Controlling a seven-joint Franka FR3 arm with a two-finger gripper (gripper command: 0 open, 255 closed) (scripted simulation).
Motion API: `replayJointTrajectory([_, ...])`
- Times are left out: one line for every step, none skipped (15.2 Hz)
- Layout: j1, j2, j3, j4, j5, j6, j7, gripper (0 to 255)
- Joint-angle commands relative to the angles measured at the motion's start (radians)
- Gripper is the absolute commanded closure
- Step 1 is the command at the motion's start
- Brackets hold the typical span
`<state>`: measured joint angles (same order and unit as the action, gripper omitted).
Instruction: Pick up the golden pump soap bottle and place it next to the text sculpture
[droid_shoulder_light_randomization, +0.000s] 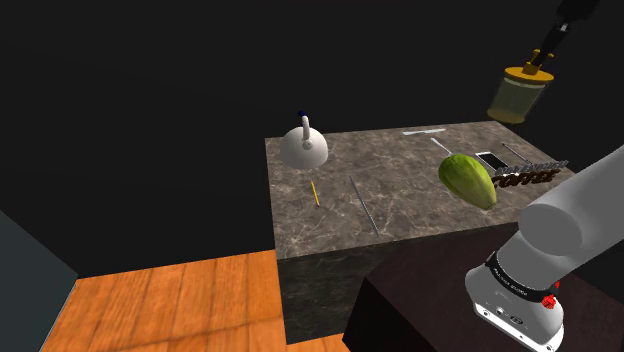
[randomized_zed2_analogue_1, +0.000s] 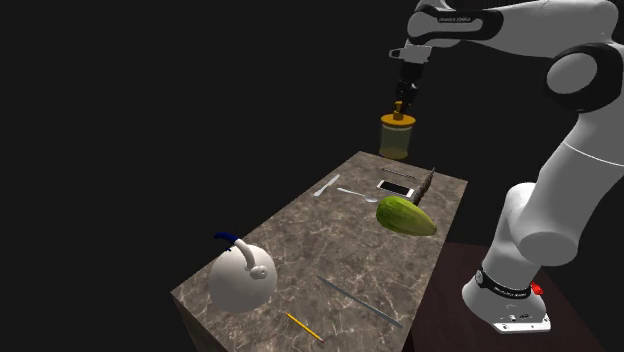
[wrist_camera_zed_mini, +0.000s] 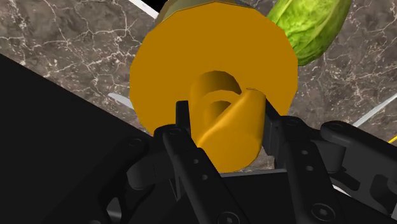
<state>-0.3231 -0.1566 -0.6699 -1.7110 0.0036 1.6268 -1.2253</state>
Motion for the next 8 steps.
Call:
replayJointTrajectory([-0.019,0.044,-0.045,0.032,0.026,0.0,-0.069,255])
replayJointTrajectory([-0.029,0.065,-0.065,0.047,0.039,0.0,-0.101,255])
replayJointTrajectory([-0.041,0.088,-0.086,0.063,0.054,-0.002,-0.134,255])
replayJointTrajectory([-0.054,0.114,-0.106,0.08,0.072,-0.004,-0.168,255])
replayJointTrajectory([-0.068,0.141,-0.125,0.099,0.092,-0.006,-0.203,255])
replayJointTrajectory([-0.085,0.171,-0.144,0.12,0.114,-0.01,-0.239,255])
replayJointTrajectory([-0.103,0.203,-0.162,0.142,0.138,-0.015,-0.275,255])
replayJointTrajectory([-0.125,0.236,-0.177,0.166,0.164,-0.021,-0.311,255])
